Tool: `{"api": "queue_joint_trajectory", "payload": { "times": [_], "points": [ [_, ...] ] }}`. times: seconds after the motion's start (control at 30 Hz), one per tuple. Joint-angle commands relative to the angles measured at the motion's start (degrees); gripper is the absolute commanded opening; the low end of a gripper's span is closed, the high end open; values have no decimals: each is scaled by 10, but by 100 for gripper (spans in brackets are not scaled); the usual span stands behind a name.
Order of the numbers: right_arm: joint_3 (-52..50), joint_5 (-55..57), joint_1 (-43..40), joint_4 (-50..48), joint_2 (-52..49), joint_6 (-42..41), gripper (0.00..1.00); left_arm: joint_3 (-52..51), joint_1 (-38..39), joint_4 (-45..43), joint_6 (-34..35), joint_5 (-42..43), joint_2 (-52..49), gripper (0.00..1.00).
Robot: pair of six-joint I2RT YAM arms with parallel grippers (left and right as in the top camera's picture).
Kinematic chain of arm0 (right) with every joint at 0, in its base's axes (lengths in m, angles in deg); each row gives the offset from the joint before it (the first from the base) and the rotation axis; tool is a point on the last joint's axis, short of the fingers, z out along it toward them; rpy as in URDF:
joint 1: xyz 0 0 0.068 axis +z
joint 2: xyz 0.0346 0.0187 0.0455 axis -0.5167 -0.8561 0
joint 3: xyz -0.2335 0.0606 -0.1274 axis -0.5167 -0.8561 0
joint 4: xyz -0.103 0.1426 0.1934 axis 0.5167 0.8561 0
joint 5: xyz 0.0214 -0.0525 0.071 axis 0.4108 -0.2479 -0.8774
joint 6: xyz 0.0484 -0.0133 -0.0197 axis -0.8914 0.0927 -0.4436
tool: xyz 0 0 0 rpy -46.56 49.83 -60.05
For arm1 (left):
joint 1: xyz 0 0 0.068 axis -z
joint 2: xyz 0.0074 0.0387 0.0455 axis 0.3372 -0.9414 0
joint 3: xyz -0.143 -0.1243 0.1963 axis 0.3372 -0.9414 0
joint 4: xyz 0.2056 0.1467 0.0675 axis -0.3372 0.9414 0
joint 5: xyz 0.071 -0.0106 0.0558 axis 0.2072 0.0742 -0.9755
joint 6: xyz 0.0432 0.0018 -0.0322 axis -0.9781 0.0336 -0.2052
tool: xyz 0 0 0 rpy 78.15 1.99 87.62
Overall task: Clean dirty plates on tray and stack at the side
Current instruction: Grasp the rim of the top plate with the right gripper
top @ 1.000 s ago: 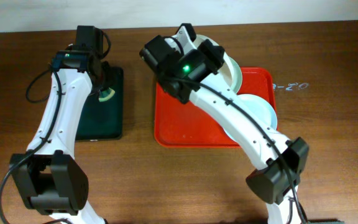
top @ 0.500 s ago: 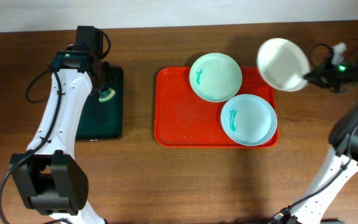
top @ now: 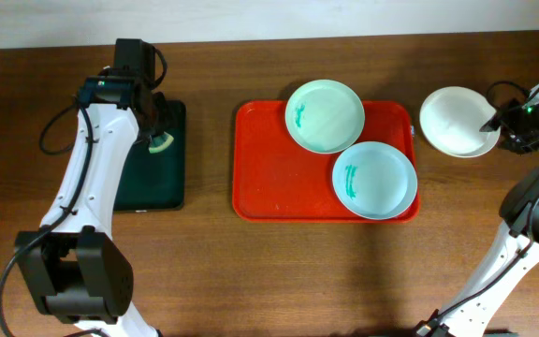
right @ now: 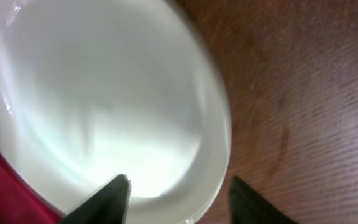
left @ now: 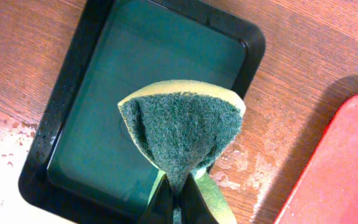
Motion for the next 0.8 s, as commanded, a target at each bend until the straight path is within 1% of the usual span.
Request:
{"api": "queue_joint_trajectory", "payload": {
  "times": [0.0, 0.03, 0.07, 0.1, 0.13, 0.17, 0.2, 0.23, 0.3, 0.33, 0.37, 0.4, 0.43, 0.47, 0.57, 0.63, 0.67, 0.7, 0.73, 0.77],
  "points": [
    [132, 3, 1, 58, 23, -11, 64, -3, -3, -6, 3, 2, 6, 0],
    [198, -25, 9, 95, 27, -10, 67, -3, -3, -8, 3, 2, 6, 0],
    [231, -54, 18, 112, 28, -10, 69, -3, -3, -10, 3, 2, 6, 0],
    [264, -114, 45, 127, 28, 17, 71, -3, -3, -11, 3, 3, 6, 0],
    [262, -139, 80, 128, 28, 59, 71, -3, -3, -12, 3, 5, 6, 0],
    [249, -139, 120, 128, 26, 105, 74, -3, -3, -12, 4, 7, 6, 0],
    [235, -138, 152, 128, 23, 148, 74, -3, -3, -12, 3, 7, 6, 0],
    [209, -119, 205, 122, 14, 186, 74, -3, -3, -12, 3, 7, 5, 0],
    [139, -28, 280, 73, 7, 181, 74, -3, -3, -12, 3, 7, 5, 0],
    [87, 5, 314, 31, 7, 181, 74, -4, -3, -12, 3, 7, 5, 0],
    [37, 14, 338, -9, 7, 179, 74, -4, -3, -12, 3, 6, 5, 0],
    [6, 16, 349, -33, 7, 179, 70, -4, -3, -12, 3, 6, 5, 0],
    [-25, 27, 358, -55, 7, 169, 63, -4, -3, -12, 3, 6, 5, 0],
    [-50, 66, 361, -77, 7, 136, 63, -4, -3, -12, 3, 6, 5, 0],
    [-76, 75, 361, -99, 7, 132, 63, -4, -3, -12, 3, 6, 5, 0],
    [-68, 52, 362, -98, 8, 132, 63, -4, -3, -12, 3, 6, 5, 0],
    [-46, 7, 362, -82, 14, 131, 63, -4, -3, -13, 3, 6, 5, 0],
    [-16, -8, 362, -64, 23, 125, 64, -4, -3, -14, 3, 7, 5, 0],
    [13, -6, 361, -51, 31, 113, 64, -4, -2, -14, 3, 6, 5, 0],
    [40, 1, 360, -39, 37, 102, 67, -4, -2, -14, 3, 7, 5, 0]
  ]
}}
